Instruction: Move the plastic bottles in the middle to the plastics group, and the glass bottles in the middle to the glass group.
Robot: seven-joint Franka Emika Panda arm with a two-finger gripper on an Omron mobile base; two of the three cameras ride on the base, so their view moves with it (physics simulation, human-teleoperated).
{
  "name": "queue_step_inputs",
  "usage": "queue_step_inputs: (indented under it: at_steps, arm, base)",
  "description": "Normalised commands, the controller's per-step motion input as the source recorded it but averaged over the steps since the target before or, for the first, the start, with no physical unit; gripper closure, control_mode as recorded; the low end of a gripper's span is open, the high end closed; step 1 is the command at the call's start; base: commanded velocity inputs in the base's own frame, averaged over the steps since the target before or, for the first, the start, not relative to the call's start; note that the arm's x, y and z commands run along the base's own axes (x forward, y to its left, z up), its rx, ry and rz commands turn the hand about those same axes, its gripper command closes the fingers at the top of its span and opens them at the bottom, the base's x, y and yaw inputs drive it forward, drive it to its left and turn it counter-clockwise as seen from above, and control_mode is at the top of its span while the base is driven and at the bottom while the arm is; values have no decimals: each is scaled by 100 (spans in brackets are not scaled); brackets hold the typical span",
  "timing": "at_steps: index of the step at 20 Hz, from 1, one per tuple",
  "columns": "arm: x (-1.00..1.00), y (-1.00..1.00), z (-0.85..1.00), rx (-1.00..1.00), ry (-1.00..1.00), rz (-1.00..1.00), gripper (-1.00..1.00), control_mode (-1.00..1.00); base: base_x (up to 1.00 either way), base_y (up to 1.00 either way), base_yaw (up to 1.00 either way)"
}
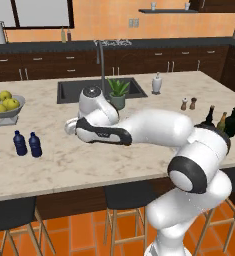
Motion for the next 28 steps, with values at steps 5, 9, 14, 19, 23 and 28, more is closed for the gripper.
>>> queue_step_inputs:
  at_steps: [5, 9, 14, 19, 23, 28]
  arm:
    - [-10, -100, 46, -10, 12, -13, -100, -100]
    - [-31, -100, 2, -7, 11, -17, -100, -100]
    - [-11, -100, -6, -4, 1, -12, -100, -100]
    - [7, -51, 0, 8, -25, 0, -100, -100]
    - [18, -37, -6, 6, -21, 0, -100, -100]
    - [31, -24, -25, 1, -14, 0, -100, -100]
  base:
    - [0, 0, 0]
    - [0, 0, 0]
    - [0, 0, 0]
    - [0, 0, 0]
    - [0, 0, 0]
    - [0, 0, 0]
